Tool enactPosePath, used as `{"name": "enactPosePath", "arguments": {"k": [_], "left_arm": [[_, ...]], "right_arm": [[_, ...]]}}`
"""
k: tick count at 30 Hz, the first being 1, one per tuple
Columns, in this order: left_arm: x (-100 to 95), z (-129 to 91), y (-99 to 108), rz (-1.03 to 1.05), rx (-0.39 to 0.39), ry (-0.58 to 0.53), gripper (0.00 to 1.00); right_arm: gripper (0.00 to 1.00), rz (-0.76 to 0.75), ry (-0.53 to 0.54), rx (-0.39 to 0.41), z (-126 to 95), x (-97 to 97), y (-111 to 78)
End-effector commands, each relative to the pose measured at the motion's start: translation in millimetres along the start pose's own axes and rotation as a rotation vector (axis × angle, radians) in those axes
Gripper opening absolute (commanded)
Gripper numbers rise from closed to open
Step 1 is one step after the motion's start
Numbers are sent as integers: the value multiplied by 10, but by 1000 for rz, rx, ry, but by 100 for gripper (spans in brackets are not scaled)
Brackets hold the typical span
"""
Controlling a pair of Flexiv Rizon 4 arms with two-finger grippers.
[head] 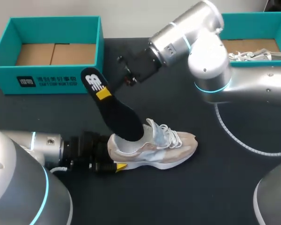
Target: Take the shoe out of the shoebox, open the shoe tongue, remove and reinsert the insole, then place the shoe into the shoebox
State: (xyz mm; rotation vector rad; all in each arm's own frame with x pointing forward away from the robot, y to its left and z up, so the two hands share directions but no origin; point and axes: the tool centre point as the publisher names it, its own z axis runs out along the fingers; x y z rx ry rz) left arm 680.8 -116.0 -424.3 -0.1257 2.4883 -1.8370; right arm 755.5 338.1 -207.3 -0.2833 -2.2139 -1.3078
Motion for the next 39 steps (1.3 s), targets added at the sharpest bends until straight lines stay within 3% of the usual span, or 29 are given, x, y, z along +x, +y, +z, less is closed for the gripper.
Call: {"name": "enactPosePath", "arguments": {"k": [1, 2, 7, 13, 16, 34, 39], "left_arm": [[-4, 20, 21, 0, -3, -2, 0], [-4, 20, 21, 0, -3, -2, 0], [-4, 20, 21, 0, -3, -2, 0], [-4, 20, 21, 0, -3, -2, 0], [-4, 20, 21, 0, -3, -2, 0], [-4, 20, 21, 0, -3, -2, 0], [-4, 20, 21, 0, -3, -2, 0]], "right_arm": [[0, 8, -150, -70, -230, 102, 48], [0, 23, -195, -112, -295, 94, 82], [0, 9, -226, -205, -547, 130, 217], [0, 45, -211, -273, -768, 219, 238], [0, 55, -280, -261, -917, 253, 208], [0, 55, -280, -261, -917, 253, 208], [0, 96, -221, -372, -998, 475, 184]]}}
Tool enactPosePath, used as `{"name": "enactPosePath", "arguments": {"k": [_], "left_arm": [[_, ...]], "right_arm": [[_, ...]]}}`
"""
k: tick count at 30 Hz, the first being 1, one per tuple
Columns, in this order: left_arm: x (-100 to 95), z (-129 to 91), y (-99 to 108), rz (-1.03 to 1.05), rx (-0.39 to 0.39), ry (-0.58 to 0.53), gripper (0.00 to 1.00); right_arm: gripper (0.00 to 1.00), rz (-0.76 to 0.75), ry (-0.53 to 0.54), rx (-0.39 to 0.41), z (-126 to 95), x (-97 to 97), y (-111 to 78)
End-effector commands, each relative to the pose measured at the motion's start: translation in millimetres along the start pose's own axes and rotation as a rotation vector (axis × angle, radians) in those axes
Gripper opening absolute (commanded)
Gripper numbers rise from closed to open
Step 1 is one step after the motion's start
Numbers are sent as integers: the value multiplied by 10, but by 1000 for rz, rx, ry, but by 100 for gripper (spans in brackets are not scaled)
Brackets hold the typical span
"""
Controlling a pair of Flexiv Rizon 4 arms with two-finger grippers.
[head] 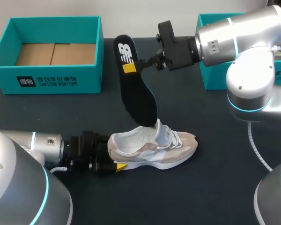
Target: Take the shoe out of the shoebox, open the shoe tongue, remove and reinsert the insole, then place the shoe into the shoebox
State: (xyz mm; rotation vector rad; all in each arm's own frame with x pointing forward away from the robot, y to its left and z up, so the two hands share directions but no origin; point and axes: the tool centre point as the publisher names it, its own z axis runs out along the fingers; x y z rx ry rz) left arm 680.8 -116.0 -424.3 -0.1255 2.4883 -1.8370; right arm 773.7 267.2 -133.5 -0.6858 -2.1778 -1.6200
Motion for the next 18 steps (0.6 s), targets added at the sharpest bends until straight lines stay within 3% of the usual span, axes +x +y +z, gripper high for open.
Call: {"name": "enactPosePath", "arguments": {"k": [1, 11, 18], "left_arm": [[-4, 19, 21, 0, -3, -2, 0], [-4, 19, 21, 0, -3, -2, 0], [-4, 19, 21, 0, -3, -2, 0]], "right_arm": [[0, 36, 35, -88, -137, 156, -64], [0, 140, 200, -141, -358, 438, 98], [0, 168, 310, -109, -471, 584, 151]]}}
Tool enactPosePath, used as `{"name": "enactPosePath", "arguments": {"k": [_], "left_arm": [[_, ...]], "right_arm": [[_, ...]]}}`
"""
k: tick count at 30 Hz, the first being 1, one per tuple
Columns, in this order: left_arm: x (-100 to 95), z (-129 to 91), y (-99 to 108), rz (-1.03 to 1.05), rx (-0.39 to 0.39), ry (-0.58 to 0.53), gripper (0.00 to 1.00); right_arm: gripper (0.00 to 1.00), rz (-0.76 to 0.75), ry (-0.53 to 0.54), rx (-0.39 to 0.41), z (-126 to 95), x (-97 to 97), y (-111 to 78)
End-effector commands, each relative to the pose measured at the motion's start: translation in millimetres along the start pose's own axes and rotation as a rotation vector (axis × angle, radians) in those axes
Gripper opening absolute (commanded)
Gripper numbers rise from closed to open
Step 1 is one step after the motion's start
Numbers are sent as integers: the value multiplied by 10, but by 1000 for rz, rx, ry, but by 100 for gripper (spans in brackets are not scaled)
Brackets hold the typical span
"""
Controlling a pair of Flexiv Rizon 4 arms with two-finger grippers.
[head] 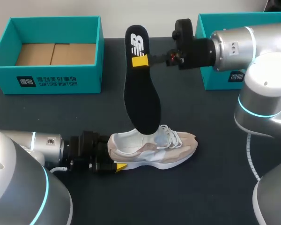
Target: Take the shoe out of the shoebox, open the shoe tongue, remove and reinsert the insole, then place the shoe into the shoebox
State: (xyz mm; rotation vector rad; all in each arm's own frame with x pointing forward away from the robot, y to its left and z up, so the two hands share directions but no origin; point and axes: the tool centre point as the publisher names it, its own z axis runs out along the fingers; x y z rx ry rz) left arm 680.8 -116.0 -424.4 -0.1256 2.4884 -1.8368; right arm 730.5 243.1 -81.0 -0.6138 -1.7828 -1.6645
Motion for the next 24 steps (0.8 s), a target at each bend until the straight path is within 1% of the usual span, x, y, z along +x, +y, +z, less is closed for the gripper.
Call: {"name": "enactPosePath", "arguments": {"k": [1, 4, 12, 15, 16, 24], "left_arm": [[-3, 20, 21, 0, -3, -2, 0], [-3, 20, 21, 0, -3, -2, 0], [-3, 20, 21, 0, -3, -2, 0], [-3, 20, 21, 0, -3, -2, 0], [-3, 20, 21, 0, -3, -2, 0], [-3, 20, 21, 0, -3, -2, 0]], "right_arm": [[0, 7, 25, 25, -86, 41, 47], [0, 17, 36, 44, -110, 113, 68], [0, 3, 57, 60, -176, 353, 83], [0, -22, 36, 71, -218, 456, 80], [0, -40, 29, 60, -232, 488, 85], [0, -39, 31, 74, -301, 682, 68]]}}
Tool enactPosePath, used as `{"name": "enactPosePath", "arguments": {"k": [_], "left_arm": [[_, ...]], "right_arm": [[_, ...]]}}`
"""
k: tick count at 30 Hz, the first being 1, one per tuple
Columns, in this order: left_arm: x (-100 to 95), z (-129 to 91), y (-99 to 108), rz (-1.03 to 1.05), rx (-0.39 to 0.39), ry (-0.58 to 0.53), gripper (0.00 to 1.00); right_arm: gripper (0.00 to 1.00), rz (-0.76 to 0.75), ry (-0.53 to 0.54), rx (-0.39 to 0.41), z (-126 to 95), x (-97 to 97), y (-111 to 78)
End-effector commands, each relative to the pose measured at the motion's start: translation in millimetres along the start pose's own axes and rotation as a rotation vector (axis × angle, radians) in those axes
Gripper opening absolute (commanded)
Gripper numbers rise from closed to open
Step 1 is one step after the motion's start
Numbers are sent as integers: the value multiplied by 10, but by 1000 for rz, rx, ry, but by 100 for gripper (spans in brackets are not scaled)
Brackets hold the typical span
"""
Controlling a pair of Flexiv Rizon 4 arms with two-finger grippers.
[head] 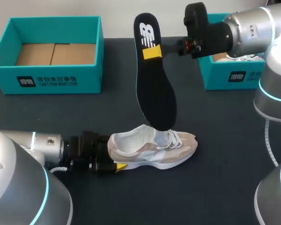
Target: Take the shoe out of the shoebox, open the shoe tongue, remove and reinsert the insole, then place the shoe into the shoebox
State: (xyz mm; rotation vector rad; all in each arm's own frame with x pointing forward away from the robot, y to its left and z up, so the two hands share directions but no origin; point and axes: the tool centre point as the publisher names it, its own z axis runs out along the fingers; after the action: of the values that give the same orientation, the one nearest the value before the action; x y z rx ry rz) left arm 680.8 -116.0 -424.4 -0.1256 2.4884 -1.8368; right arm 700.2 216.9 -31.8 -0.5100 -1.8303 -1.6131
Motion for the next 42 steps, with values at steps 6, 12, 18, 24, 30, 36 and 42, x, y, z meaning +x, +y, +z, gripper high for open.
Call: {"name": "enactPosePath", "arguments": {"k": [6, 12, 18, 24, 30, 36, 42], "left_arm": [[-3, 20, 21, 0, -3, -2, 0], [-3, 20, 21, 0, -3, -2, 0], [-3, 20, 21, 0, -3, -2, 0], [-3, 20, 21, 0, -3, -2, 0], [-3, 20, 21, 0, -3, -2, 0], [-3, 20, 21, 0, -3, -2, 0], [-3, 20, 21, 0, -3, -2, 0]], "right_arm": [[0, -17, -29, -18, -71, 284, -123], [0, -28, -37, -16, -34, 387, -235], [0, -24, -36, -28, -18, 479, -327], [0, -22, -44, -42, 11, 640, -405], [0, 9, -45, -53, 25, 767, -435], [0, 40, -34, -55, 53, 850, -470], [0, 58, -44, -59, 69, 940, -534]]}}
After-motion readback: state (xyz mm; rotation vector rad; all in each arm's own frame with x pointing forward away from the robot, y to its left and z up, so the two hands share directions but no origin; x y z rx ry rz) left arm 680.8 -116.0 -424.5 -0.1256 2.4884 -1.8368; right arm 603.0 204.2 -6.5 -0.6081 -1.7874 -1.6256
